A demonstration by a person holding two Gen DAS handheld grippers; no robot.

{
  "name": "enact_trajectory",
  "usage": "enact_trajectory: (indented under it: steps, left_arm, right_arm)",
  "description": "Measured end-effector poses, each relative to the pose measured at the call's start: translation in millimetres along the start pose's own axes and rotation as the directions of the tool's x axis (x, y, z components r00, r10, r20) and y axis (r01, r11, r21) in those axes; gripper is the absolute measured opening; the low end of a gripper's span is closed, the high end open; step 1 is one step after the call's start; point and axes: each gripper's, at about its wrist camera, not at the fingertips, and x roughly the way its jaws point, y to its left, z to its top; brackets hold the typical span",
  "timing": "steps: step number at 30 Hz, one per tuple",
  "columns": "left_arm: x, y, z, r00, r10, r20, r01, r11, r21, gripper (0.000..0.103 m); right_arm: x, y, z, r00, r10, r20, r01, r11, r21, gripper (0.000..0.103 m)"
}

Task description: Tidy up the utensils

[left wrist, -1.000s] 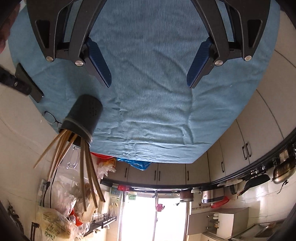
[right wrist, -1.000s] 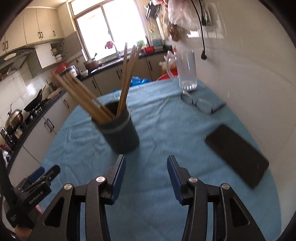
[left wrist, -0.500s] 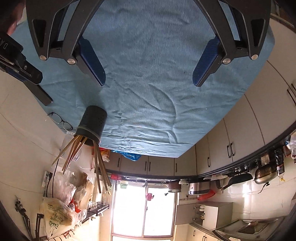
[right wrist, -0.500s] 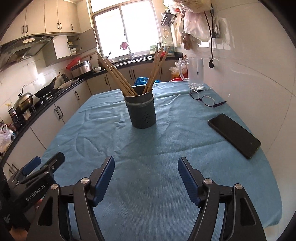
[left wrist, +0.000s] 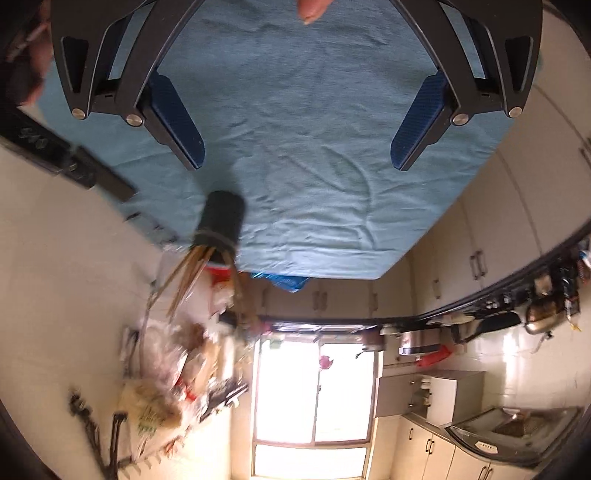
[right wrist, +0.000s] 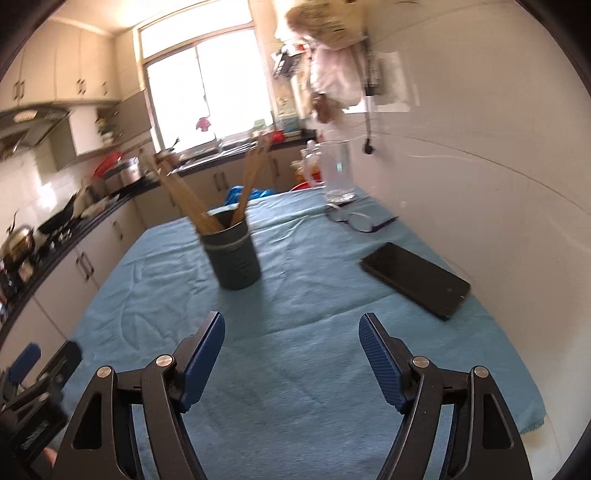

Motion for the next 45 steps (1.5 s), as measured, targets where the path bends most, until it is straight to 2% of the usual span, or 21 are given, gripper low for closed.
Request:
enact_trajectory:
  steps: [3,5,9,13,19,21,23,24,27,32,45]
  left_arm:
    - [-11,-2,1,0.996,0.074,0.053,-0.074,0.997,-0.006,0.103]
    - [-13,-4,2,0.994,0.088,0.067,-0.088,0.996,-0.003,0.103]
    - [-5,-14,3,0.990,0.134,0.044,-0.136,0.989,0.049,0.103]
    - [-2,-21,1,0.977,0.211,0.037,-0.213,0.972,0.094,0.103]
    - [3,0,0,0.974,0.228,-0.006,-0.228,0.974,0.009,0.103]
    - [6,2,-1,0.964,0.265,-0.024,-0.265,0.964,0.009,0.103]
    - [6,-1,-3,0.945,0.326,-0.024,-0.326,0.945,0.033,0.103]
    - [5,-1,-3,0.943,0.333,-0.017,-0.333,0.942,0.039,0.103]
    - [3,1,-4,0.954,0.298,-0.018,-0.298,0.954,0.022,0.103]
    - [8,8,-5,0.951,0.305,-0.053,-0.306,0.952,0.000,0.103]
    - [10,4,-6,0.950,0.307,-0.060,-0.308,0.952,0.003,0.103]
  right_arm:
    - [-8,-6,-2,0.999,-0.037,0.025,0.038,0.999,-0.009,0.080]
    - [-15,-6,-2,0.997,-0.050,0.062,0.052,0.998,-0.029,0.080]
    - [-22,0,-1,0.993,-0.046,0.112,0.053,0.996,-0.066,0.083]
    - [-16,1,-2,0.995,-0.040,0.092,0.047,0.996,-0.071,0.083]
    - [-16,2,-4,0.995,-0.046,0.087,0.053,0.995,-0.081,0.084]
    - [-16,2,-5,0.995,-0.050,0.086,0.057,0.995,-0.082,0.085]
    - [-14,3,-5,0.995,-0.052,0.079,0.059,0.995,-0.085,0.085]
    - [-13,3,-4,0.996,-0.053,0.077,0.059,0.994,-0.088,0.085]
    - [-12,8,-5,0.996,-0.053,0.076,0.061,0.993,-0.103,0.085]
    - [-12,13,-7,0.996,-0.057,0.069,0.065,0.990,-0.126,0.085]
    - [-8,16,-8,0.996,-0.069,0.049,0.075,0.987,-0.142,0.085]
